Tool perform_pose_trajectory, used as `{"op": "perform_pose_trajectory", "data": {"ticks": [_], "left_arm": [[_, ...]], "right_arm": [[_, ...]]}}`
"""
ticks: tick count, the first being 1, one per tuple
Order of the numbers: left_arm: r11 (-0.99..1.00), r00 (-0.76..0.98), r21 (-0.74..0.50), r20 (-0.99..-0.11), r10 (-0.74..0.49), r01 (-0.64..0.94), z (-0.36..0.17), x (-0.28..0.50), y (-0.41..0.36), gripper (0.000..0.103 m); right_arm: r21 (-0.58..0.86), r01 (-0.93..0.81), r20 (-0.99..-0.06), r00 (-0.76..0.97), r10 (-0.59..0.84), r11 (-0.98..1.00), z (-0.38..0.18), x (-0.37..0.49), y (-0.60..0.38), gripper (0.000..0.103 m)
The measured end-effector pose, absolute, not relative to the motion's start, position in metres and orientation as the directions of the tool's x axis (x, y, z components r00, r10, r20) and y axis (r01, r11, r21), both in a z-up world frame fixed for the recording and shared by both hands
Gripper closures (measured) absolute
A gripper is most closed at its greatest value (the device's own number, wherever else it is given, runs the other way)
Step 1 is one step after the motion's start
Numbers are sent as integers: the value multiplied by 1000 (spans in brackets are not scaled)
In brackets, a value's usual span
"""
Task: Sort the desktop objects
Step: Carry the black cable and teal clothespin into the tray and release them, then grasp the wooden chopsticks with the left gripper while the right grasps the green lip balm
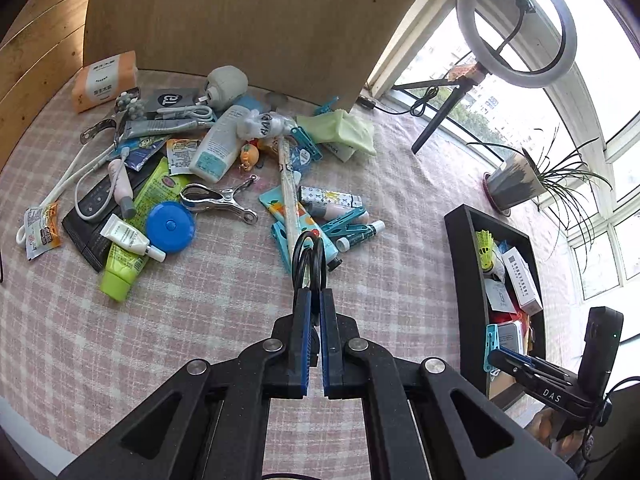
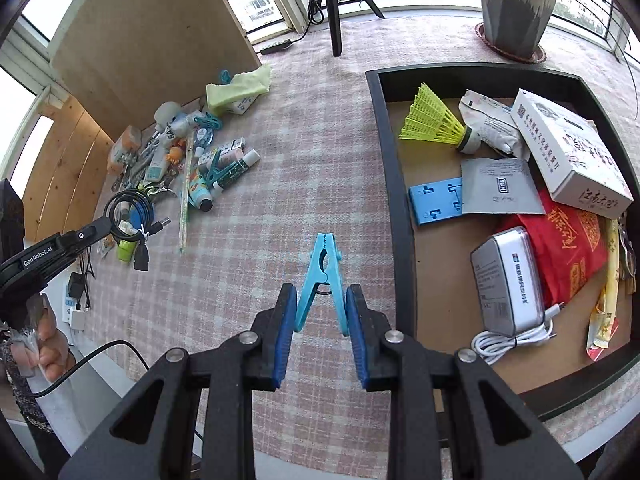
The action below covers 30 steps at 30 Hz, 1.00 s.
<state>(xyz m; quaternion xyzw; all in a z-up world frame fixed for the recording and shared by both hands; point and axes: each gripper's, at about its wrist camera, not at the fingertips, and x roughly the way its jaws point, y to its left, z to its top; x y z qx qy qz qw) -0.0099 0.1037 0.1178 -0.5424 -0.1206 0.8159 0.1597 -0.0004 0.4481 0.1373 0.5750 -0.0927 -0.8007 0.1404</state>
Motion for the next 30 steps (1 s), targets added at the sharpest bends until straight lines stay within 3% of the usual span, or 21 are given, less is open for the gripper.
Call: {"op": "perform_pose_trajectory", "data": {"ticks": [12,21,23,24,25,30], "left_arm": [[-814,-235,-398,-819,523,-424,146,0,276,100],[-711,-131,-404,-813,568,-575,155,23,387,99],[-702,-103,-413,-818,566,-581,153,23,401,90],[-712,-97,-411,-826,555,-570,151,23,405,69],[-713,-108,-409,-822,558,-569,151,24,404,66],[-745,-151,-334,-853,500,-577,146,24,393,66]], "right_arm": [[262,-149,-908,-372,-192,-953,140,19,594,78],[307,-208,-888,-413,-201,-929,145,22,638,76],[335,-225,-881,-420,-220,-915,146,22,642,56],[323,-234,-883,-423,-203,-917,148,21,642,55],[306,-235,-888,-420,-188,-923,147,19,641,55],[296,-192,-897,-393,-203,-936,142,7,621,55]]}}
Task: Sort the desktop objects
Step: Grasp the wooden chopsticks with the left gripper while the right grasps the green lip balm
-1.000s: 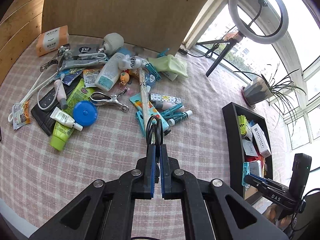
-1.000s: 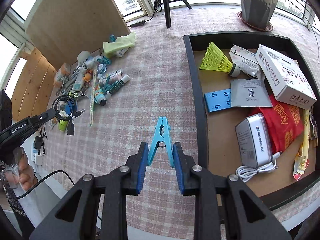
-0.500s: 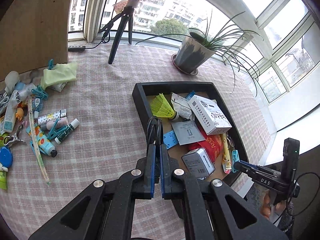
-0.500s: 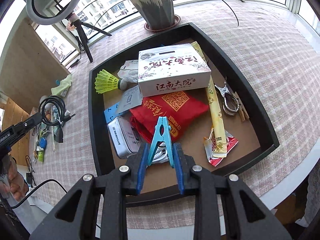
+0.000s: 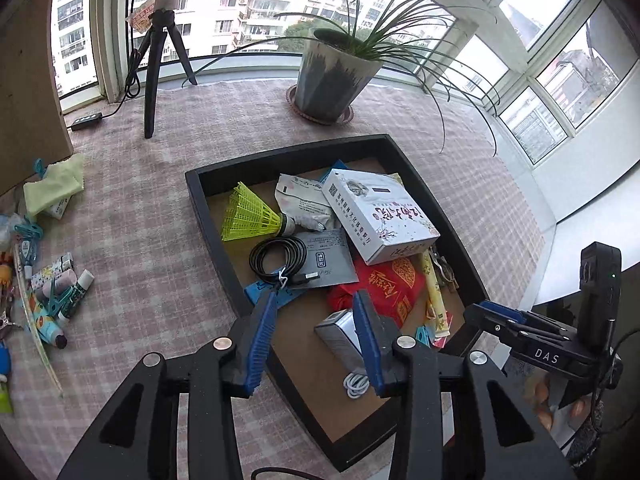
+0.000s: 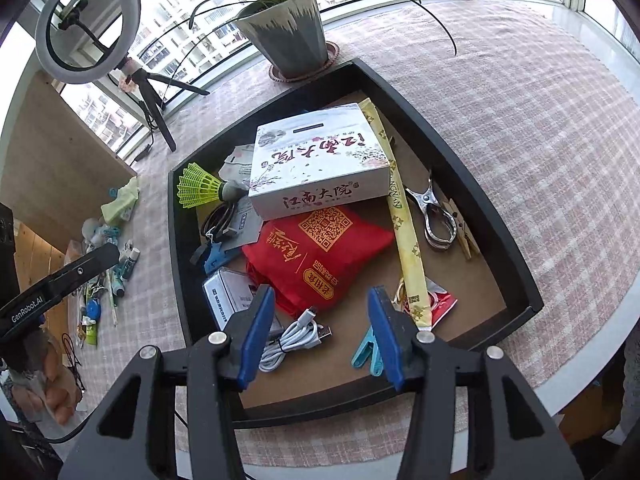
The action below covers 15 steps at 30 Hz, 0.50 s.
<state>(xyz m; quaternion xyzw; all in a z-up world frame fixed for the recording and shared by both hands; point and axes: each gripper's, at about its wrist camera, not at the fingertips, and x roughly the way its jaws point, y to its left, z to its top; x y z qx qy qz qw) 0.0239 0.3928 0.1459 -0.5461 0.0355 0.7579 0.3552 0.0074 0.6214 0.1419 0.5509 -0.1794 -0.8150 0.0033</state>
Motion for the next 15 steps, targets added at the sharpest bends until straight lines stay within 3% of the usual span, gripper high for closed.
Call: {"op": "perform_pose_trajectory", "data": {"ticks": [15], "left_arm": [[-891,-243,-304,-886,395,-337,126,-39,266,66]], "right_arm": [[310,89,-889,-325,-321,-947,144,-61,474,55]]}}
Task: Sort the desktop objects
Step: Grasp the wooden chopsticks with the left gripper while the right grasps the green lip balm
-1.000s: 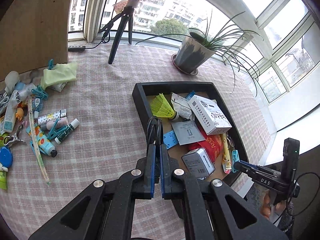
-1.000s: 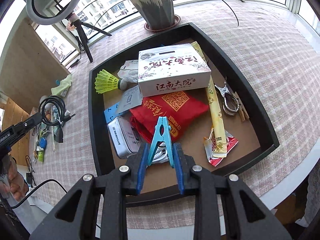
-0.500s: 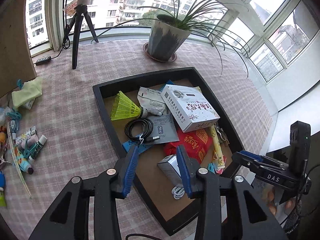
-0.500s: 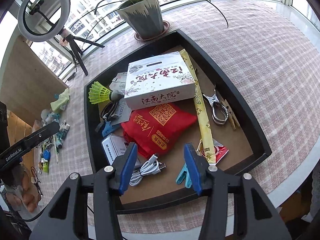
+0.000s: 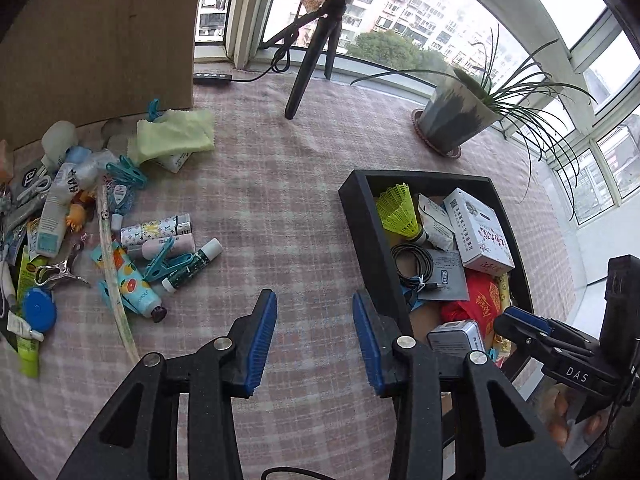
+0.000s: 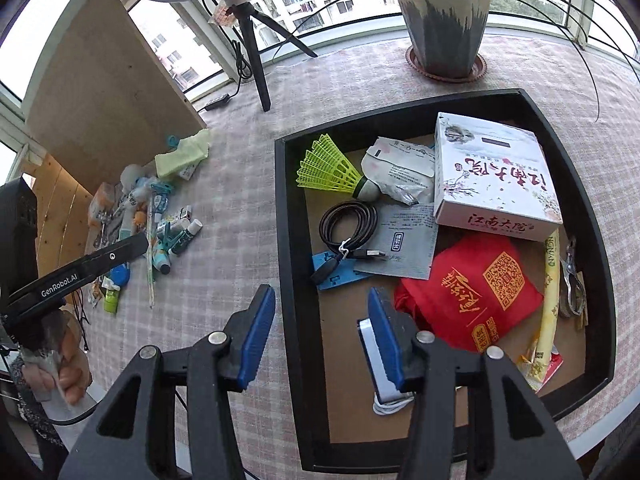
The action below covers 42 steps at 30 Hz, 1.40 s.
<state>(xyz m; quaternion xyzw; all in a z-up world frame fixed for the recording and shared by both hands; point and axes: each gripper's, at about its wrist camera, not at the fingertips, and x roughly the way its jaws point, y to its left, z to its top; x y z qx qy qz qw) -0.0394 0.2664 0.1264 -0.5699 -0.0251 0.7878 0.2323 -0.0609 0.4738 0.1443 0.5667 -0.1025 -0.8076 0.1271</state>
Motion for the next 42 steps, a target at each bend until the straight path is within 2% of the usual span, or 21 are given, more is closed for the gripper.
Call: {"op": "perform_pose_trajectory", "data": {"ticks": [11,18,24,25,32,39,42], "left_arm": [[-945,-267,-321,-908,324,-55,85,-109,144,66],[-941,-248,-337,-913,324,10,62,-137,120,66],[-945,-212,-326,-925,316,12,41,-147,129,66],[-947,-208,-322,-927,312,12,38,-148,131,66],[-955,-178,-297,-939,293,-8,24,-148,142,71],[-954,-177,-299,-939,295,-6,18,-143,142,89],[-953,-179,-303,-937,299,-5,18,-142,138,90]], "right_arm": [[330,308,-901,-180,-395,-892,122,-144,333,55],[337,409,-917,-60,-394,-848,94,-182,263,56],[373,334,-919,6,-394,-866,60,-195,257,64],[377,307,-919,5,-394,-874,58,-195,261,69],[415,229,-907,25,-421,-881,49,-176,281,70],[404,182,-914,43,-403,-896,31,-176,272,77],[389,199,-920,38,-389,-900,31,-176,262,77]]}}
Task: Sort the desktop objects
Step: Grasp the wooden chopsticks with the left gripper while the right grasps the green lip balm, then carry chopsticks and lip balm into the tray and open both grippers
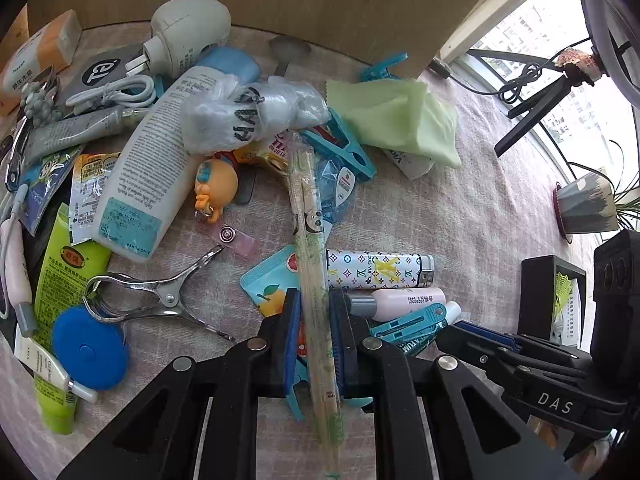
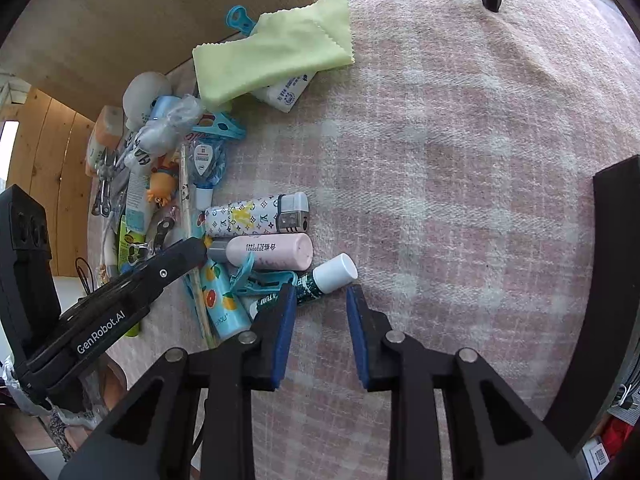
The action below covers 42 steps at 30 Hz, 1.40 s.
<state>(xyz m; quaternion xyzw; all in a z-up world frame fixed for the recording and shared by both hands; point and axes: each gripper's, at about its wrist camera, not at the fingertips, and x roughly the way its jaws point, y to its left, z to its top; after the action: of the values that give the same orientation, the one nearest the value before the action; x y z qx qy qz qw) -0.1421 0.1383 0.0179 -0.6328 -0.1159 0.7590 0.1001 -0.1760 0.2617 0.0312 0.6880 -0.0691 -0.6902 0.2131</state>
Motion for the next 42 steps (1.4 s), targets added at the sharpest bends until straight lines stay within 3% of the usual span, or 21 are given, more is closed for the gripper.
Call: {"op": "perform_pose_trajectory", "data": {"ticks": [8,12,15,23,31,42], "left_arm": [[-956,-184,-293,-939,291,-14,20,-142,129,90],[-958,-191,-286,-939,286,-29,20,-141,132,91],[-956,-192,-293,-937,291,-21,20,-136,128,91],[-941,-202,-338,-921,333,-7,26,-106,122,92],[-932,-235,-362,-903,359,-34,54,-89,136,92],[-893,-200,-389,-879,433,-227,91,-72,238,92]], "right_arm": [[275,307,-957,-4,-291,-911,32,-171,227,77],[205,403,-972,-27,-236,-892,32,-157,226,86],[200,417,-972,-26,-232,-886,32,-150,237,87],[269,367,-954,-28,-299,-891,35,-128,273,87],[350,320,-910,-106,-400,-881,78,-115,321,87],[321,180,-901,-244,-358,-930,123,-100,432,87]]}}
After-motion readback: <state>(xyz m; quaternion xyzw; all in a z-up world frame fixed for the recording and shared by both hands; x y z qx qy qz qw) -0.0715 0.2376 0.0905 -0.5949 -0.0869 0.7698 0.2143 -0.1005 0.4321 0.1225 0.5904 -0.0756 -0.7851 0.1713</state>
